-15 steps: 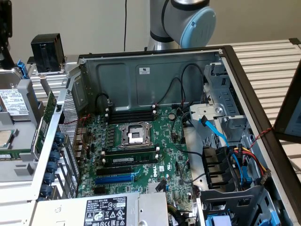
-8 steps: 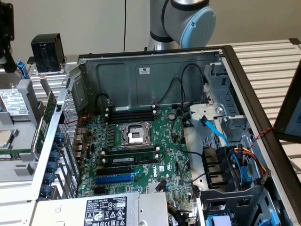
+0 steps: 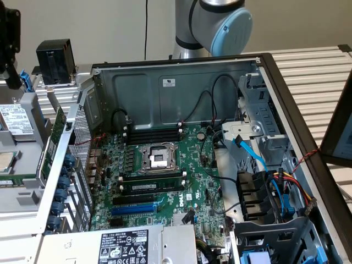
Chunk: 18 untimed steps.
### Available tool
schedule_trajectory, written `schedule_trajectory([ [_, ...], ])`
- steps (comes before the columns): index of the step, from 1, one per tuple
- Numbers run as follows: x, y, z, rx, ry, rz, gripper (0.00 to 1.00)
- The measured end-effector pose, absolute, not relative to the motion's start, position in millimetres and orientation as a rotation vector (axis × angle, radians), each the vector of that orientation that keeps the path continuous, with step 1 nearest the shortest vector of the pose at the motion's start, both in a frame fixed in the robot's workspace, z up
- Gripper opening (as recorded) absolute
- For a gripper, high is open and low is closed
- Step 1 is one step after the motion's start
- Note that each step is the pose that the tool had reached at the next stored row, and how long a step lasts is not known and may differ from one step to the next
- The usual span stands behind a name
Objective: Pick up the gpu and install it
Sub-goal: 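Pick up the gpu and move the gpu toward the slot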
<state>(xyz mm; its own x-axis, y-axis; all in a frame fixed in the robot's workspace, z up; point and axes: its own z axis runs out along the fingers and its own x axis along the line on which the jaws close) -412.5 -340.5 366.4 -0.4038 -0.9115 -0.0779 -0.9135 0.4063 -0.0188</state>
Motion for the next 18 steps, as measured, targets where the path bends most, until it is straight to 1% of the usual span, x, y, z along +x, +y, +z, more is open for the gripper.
schedule_trajectory([
  [18, -412.5, -340.5, 359.3, -1.346, 2.76, 0.033, 0.11],
])
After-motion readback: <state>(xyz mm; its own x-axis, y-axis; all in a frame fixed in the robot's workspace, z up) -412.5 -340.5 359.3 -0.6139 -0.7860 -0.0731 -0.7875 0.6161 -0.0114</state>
